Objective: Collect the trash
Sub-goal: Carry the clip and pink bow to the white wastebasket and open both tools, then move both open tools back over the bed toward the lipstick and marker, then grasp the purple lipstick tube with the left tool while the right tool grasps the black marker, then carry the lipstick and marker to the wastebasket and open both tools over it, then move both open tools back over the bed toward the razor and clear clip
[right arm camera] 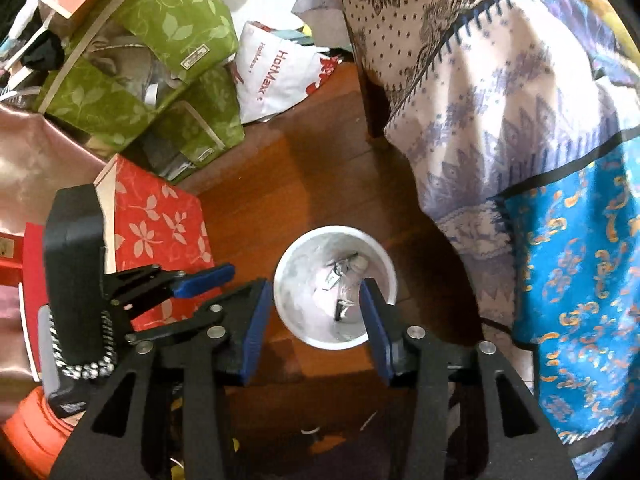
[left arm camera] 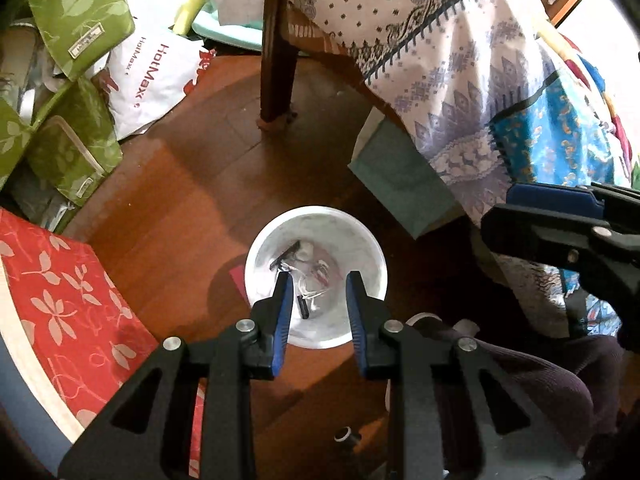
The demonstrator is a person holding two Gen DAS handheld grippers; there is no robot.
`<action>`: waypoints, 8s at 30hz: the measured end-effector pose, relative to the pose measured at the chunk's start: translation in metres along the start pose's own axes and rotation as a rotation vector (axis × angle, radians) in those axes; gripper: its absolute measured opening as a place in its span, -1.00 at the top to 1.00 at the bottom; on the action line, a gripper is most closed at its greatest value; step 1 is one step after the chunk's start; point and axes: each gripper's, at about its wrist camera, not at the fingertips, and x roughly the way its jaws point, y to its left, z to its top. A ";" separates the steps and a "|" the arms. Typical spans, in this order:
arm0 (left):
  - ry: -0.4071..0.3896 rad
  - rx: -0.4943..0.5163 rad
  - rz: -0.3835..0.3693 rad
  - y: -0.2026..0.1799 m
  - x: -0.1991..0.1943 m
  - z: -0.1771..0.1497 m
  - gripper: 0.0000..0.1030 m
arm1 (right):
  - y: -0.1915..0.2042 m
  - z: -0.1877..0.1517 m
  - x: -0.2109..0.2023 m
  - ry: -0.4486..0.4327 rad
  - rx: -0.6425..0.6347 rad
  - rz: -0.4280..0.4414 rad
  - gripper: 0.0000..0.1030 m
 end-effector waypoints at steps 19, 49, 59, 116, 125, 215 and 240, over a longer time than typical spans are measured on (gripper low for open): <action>-0.223 0.094 -0.006 -0.059 -0.127 0.012 0.48 | -0.018 -0.024 -0.110 -0.234 0.022 -0.092 0.18; -0.253 0.479 -0.169 -0.344 -0.096 0.062 0.24 | -0.233 -0.143 -0.260 -0.493 0.417 -0.372 0.18; -0.210 0.604 -0.172 -0.426 -0.044 0.089 0.24 | -0.312 -0.165 -0.253 -0.486 0.556 -0.387 0.18; -0.101 0.683 -0.165 -0.464 0.013 0.079 0.43 | -0.363 -0.195 -0.220 -0.346 0.586 -0.367 0.79; -0.129 0.677 -0.185 -0.481 0.023 0.098 0.24 | -0.371 -0.171 -0.213 -0.354 0.548 -0.407 0.68; 0.071 -0.083 -0.060 0.014 0.020 -0.005 0.50 | 0.007 0.006 0.020 0.068 0.046 0.000 0.77; -0.207 0.027 0.026 -0.038 -0.133 0.001 0.32 | 0.013 -0.028 -0.114 -0.200 -0.003 -0.093 0.42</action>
